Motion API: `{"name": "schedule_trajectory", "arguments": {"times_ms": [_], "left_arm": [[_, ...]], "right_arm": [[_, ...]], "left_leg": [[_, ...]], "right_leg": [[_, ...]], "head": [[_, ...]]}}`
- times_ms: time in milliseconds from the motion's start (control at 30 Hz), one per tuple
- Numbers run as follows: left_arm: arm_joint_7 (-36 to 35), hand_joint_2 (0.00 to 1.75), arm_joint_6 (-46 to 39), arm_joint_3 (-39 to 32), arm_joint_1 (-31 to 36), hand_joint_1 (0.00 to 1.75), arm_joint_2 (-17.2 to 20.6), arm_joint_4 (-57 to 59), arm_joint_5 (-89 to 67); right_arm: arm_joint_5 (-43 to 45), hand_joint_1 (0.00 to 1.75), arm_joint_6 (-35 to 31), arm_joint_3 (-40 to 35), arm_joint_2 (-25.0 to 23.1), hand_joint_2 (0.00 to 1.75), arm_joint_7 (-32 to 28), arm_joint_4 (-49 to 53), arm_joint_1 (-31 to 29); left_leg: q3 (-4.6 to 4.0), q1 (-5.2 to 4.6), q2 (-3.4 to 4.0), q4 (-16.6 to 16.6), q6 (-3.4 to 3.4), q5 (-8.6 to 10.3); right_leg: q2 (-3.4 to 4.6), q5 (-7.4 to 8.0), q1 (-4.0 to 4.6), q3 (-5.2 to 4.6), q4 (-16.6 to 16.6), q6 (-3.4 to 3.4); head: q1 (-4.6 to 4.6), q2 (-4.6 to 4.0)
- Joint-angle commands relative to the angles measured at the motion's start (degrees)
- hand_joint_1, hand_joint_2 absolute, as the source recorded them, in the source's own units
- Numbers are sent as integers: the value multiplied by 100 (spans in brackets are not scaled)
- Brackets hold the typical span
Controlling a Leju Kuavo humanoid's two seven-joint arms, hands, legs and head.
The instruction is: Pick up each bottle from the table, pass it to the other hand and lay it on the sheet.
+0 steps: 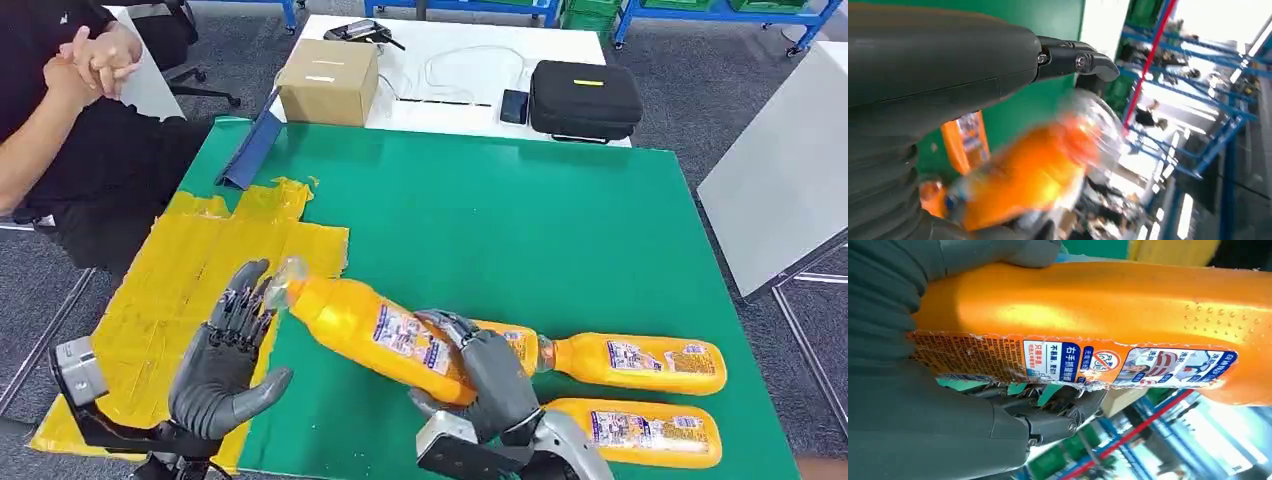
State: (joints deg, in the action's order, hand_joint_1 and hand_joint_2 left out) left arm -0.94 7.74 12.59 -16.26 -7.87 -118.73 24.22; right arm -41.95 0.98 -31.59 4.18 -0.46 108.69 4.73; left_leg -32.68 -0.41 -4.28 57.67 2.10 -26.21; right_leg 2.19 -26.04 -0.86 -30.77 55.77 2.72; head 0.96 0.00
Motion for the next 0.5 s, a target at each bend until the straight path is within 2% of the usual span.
{"name": "schedule_trajectory", "arguments": {"times_ms": [33, 100, 167, 500], "left_arm": [[107, 175, -166, 482, 390, 0, 366, 353, 333], [100, 175, -244, 524, 436, 0, 373, 430, 360], [75, 175, -274, 555, 441, 0, 404, 539, 537], [135, 175, -356, 570, 492, 0, 410, 648, 517]], "right_arm": [[-189, 175, 63, -1009, 42, 175, 9, -1068, -961], [-222, 175, 74, -1154, 21, 175, 13, -1141, -1052], [-28, 175, -86, -1364, 10, 175, 231, -1403, -1209], [60, 175, -229, -1621, 58, 175, 324, -1632, -1489]], "left_leg": [[12, 3, 31, -7, -10, 0], [21, 7, 57, -10, -20, 0], [17, 2, 36, -10, -11, 0], [19, 4, 46, -9, -17, -2]], "right_leg": [[1, 4, 5, 9, -7, -8], [-4, 5, 12, 18, -13, -16], [1, 4, 5, 13, -10, -8], [-11, 1, 8, 19, -10, -13]], "head": [[0, 0], [0, 0], [0, 0], [0, 0]]}}
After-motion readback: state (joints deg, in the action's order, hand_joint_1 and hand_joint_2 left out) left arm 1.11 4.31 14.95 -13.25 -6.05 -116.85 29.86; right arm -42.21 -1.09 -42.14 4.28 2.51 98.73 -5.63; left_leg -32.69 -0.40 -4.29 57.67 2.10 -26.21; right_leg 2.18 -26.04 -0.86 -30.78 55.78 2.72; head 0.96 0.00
